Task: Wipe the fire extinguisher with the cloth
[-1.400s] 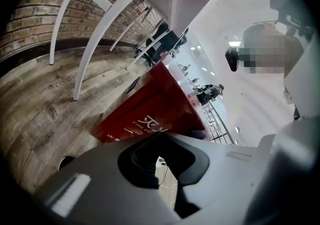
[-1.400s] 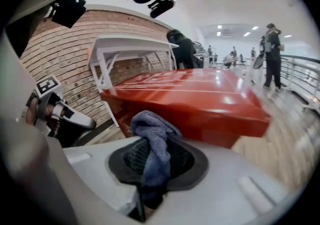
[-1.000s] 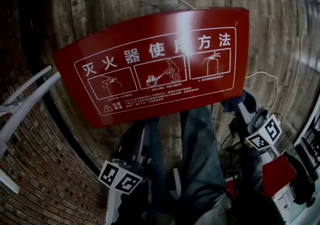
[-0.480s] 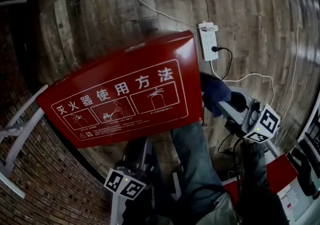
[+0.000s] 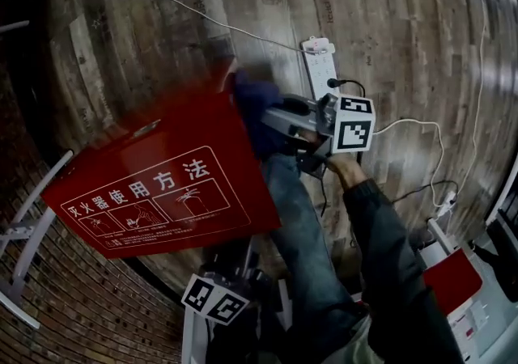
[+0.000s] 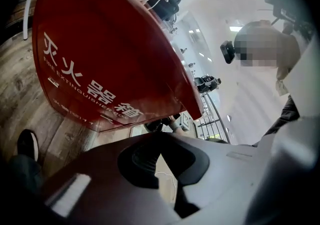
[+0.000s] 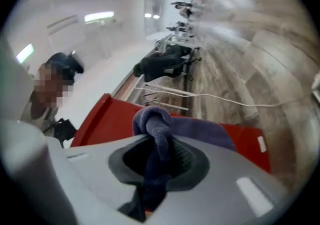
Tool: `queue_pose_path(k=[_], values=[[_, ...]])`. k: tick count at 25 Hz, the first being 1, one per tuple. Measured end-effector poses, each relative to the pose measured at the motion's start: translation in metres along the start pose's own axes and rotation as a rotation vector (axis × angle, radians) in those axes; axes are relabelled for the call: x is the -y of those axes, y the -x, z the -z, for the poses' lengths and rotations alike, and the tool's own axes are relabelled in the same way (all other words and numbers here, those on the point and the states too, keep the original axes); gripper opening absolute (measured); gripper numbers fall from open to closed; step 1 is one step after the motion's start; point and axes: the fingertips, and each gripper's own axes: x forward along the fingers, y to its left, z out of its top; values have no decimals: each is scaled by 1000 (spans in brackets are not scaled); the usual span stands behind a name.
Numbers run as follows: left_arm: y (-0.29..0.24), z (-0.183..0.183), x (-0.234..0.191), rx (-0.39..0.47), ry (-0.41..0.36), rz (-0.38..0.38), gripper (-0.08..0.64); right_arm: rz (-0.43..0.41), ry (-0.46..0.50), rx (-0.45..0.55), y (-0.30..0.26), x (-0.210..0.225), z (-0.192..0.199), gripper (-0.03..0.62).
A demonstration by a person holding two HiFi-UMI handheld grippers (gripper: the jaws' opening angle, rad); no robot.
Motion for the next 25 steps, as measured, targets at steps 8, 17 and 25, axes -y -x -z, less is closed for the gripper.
queue_pose_path(k=[8,17,25], values=[[-9,2,-5,-5,-16,-20,5,307,-160,-203,22,90,87,69],[-12,6,3,36,20,-26,5,363,-60,-229,0,110,49,69],[0,2,3,61,34,-27,5,330,-65,-160,1,76,51,67]])
